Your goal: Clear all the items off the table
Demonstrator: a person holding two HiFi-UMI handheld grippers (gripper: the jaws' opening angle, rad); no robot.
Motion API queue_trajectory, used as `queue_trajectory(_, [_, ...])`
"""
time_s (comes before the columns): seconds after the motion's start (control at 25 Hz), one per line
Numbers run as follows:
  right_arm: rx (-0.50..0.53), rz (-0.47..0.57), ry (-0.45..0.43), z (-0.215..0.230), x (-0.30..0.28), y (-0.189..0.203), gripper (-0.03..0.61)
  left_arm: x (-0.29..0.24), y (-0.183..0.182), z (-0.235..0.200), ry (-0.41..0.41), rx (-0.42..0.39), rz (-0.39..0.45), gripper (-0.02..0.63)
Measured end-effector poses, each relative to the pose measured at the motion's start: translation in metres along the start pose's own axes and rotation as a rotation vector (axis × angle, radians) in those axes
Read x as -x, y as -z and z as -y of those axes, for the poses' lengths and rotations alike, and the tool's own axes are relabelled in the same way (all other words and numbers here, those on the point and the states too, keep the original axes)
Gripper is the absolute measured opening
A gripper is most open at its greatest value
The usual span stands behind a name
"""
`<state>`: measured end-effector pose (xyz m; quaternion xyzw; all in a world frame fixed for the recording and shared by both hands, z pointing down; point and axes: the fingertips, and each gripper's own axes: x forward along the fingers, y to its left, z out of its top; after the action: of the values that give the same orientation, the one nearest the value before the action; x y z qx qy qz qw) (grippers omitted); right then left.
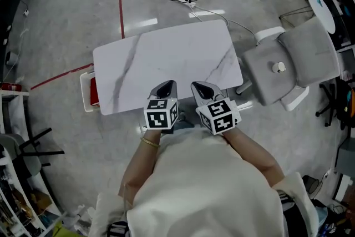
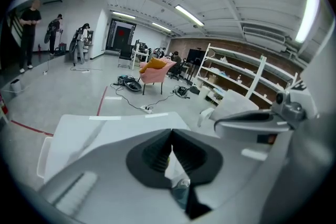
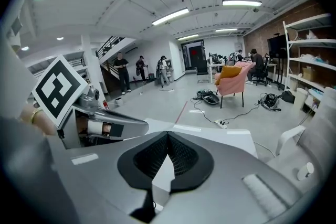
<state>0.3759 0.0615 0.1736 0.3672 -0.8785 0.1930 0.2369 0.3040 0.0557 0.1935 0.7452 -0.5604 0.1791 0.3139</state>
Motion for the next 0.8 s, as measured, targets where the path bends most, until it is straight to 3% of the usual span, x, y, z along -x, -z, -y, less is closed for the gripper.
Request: queue_trajectory(0.8, [0.003, 0.079, 0.029, -0.021, 0.005, -0.011, -0.003, 0.028, 0.004, -0.019, -0.004, -0.025, 0.037, 0.009])
